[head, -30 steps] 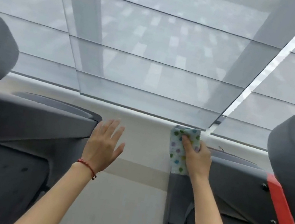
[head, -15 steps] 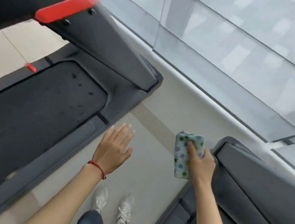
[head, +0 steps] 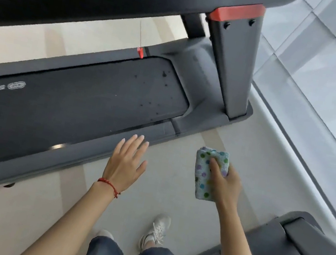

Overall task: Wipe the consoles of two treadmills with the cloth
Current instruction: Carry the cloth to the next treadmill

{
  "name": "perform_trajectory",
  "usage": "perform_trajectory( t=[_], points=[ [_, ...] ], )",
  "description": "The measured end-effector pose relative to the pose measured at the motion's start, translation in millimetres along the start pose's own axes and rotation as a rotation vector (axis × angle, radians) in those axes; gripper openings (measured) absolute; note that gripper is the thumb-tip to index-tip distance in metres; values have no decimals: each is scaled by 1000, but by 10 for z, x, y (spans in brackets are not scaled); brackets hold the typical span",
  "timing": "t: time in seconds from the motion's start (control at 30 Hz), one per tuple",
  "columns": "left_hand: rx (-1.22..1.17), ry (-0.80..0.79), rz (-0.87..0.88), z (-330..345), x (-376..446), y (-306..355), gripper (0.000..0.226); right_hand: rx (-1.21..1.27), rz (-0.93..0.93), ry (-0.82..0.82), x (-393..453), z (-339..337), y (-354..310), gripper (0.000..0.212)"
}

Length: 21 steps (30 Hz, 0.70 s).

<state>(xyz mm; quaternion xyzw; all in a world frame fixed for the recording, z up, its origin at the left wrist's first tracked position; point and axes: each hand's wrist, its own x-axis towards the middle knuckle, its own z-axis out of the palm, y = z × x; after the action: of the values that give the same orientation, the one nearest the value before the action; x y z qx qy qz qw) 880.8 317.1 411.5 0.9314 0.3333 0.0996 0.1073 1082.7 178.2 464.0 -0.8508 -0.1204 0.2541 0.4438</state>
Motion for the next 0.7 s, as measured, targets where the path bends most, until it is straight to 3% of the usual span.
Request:
perform_trajectory(
  t=[0.43,0.7],
  points=[
    [-8,47,-578,-596,-1983,-1602,50,-192,-193,-567,-1452,2204,-456,17],
    [-14,72,-1002,-829,-3145,-2055,63,-471,-395,-897,-2344,3351,-702,21]
  ],
)
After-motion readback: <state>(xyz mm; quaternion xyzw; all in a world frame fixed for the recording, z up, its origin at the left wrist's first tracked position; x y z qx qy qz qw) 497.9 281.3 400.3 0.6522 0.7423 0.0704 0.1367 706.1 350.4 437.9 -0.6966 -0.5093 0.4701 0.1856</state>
